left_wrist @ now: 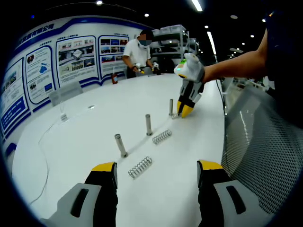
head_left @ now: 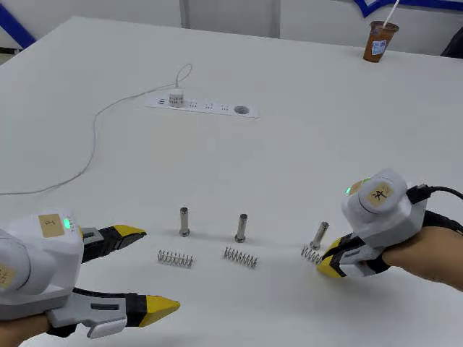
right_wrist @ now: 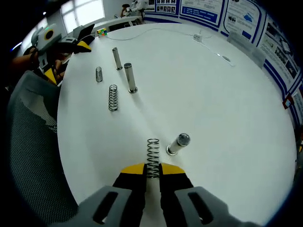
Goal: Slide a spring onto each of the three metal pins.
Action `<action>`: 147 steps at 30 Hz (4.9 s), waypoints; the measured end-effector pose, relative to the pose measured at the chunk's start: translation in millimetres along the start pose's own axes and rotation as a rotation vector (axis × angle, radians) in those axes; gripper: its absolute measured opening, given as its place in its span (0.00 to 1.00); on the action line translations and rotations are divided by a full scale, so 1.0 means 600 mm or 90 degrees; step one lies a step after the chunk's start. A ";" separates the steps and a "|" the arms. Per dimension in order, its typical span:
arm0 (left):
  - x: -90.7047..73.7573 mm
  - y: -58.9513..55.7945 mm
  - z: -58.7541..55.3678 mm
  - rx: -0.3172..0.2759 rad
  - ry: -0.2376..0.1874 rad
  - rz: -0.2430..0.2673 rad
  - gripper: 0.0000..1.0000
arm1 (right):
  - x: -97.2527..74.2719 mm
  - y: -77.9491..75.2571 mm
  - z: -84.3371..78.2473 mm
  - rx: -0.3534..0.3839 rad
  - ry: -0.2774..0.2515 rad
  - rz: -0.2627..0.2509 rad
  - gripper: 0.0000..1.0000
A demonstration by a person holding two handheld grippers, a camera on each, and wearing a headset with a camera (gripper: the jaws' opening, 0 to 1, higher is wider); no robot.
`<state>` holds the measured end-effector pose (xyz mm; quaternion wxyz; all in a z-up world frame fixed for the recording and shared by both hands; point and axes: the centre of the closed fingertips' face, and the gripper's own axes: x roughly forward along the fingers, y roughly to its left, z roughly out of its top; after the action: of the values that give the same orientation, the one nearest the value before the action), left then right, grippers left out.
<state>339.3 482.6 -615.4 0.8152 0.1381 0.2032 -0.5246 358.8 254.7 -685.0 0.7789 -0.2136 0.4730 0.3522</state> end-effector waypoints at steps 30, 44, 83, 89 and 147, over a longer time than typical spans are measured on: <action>0.065 -0.060 0.048 0.088 0.003 -0.130 0.55 | -0.048 0.103 0.080 -0.134 -0.027 0.070 0.11; 0.099 -0.081 0.072 0.108 -0.008 -0.168 0.46 | -0.057 0.152 0.129 -0.218 -0.048 0.104 0.11; 0.108 -0.122 0.073 0.162 -0.006 -0.230 0.11 | -0.052 0.214 0.142 -0.350 -0.040 0.157 0.12; 0.106 -0.126 0.074 0.159 -0.012 -0.237 0.10 | -0.048 0.213 0.137 -0.334 -0.042 0.162 0.15; 0.120 -0.123 0.067 0.139 -0.006 -0.222 0.17 | -0.078 0.226 0.187 -0.319 -0.074 0.153 0.12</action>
<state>305.9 377.1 -615.1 0.6930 0.1860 0.1624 -0.6773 308.6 402.6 -591.5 0.6802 -0.3213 0.3479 0.5595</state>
